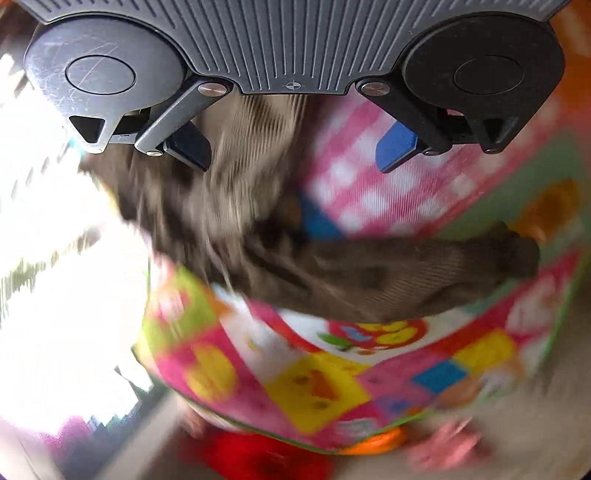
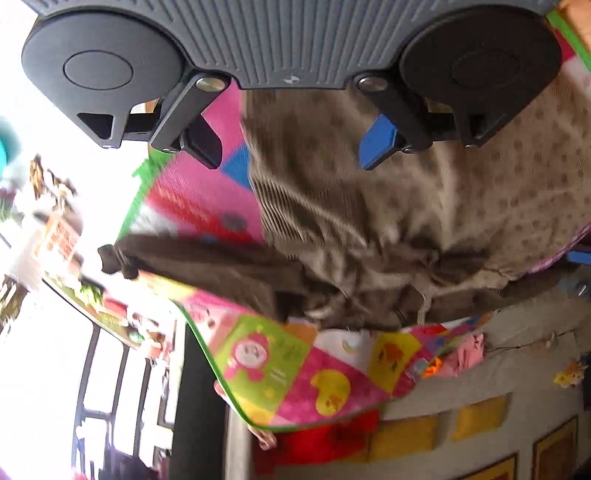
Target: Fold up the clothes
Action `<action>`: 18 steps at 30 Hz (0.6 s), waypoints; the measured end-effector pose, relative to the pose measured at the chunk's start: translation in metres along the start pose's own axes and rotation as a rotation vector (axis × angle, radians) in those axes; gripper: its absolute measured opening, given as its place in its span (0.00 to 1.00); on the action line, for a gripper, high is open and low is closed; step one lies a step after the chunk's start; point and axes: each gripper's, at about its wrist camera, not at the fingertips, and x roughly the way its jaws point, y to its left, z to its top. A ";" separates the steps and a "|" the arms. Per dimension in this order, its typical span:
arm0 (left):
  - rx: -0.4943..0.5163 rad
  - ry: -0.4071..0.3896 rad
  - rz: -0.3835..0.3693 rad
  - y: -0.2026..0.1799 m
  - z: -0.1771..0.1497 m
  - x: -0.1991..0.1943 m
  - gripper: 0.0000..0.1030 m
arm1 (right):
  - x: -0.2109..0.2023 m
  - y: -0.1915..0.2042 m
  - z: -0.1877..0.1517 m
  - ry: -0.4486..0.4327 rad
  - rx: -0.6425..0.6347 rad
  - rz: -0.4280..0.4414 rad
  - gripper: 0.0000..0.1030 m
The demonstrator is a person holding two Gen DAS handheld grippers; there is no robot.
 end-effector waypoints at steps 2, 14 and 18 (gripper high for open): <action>-0.147 -0.033 0.014 0.014 0.015 0.015 0.91 | 0.006 0.003 0.007 -0.008 -0.017 0.020 0.80; -0.137 -0.189 0.237 0.005 0.068 0.056 0.19 | 0.015 0.005 0.017 -0.046 0.008 0.011 0.80; 0.085 -0.277 0.248 -0.045 0.082 0.056 0.14 | 0.017 -0.002 0.019 -0.067 0.029 0.005 0.80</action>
